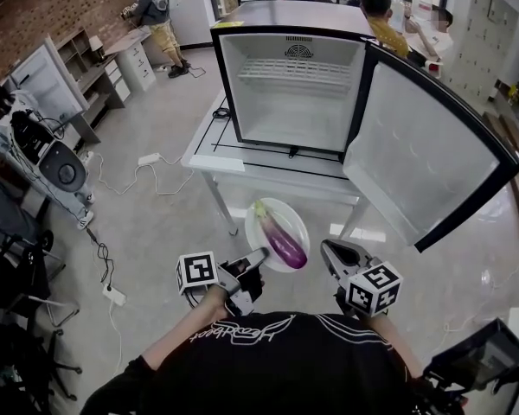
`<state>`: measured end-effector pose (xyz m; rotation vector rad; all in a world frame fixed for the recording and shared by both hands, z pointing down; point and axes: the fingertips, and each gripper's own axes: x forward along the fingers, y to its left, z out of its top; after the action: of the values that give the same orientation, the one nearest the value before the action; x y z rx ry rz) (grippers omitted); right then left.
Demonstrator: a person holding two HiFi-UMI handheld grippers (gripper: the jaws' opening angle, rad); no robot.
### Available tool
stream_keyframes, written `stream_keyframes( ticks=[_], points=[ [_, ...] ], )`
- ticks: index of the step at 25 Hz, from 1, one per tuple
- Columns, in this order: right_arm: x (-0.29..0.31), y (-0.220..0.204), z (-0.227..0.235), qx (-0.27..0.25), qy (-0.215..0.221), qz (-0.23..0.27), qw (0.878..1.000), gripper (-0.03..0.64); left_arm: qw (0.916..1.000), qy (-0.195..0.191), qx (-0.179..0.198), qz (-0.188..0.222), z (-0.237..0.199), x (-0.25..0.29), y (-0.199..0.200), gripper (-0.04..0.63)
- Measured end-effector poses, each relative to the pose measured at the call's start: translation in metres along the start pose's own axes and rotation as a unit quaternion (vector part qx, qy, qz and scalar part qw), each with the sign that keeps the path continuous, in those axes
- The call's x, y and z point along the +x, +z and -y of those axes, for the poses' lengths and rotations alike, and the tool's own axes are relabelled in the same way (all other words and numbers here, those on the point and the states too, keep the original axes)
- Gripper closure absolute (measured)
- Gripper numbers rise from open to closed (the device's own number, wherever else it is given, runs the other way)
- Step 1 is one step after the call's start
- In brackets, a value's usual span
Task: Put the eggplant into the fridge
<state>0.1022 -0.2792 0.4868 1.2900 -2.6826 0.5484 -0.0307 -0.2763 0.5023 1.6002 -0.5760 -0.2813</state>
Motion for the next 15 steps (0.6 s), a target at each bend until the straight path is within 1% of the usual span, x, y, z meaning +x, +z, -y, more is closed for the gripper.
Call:
stream_keyframes(
  ticks=[4,8,15],
  points=[
    [0.007,-0.004,0.005,-0.005,-0.004,-0.002,1.000,0.611,0.9999,0.009,-0.006,0.002,-0.011,-0.001,0.004,0.571],
    [0.012,-0.003,0.012,-0.009,-0.011,-0.002,1.000,0.611,0.9999,0.009,-0.008,0.002,-0.015,0.005,0.014,0.571],
    [0.038,0.016,0.038,0.002,-0.029,0.004,1.000,0.611,0.9998,0.009,-0.006,-0.016,-0.014,0.034,0.053,0.571]
  ],
)
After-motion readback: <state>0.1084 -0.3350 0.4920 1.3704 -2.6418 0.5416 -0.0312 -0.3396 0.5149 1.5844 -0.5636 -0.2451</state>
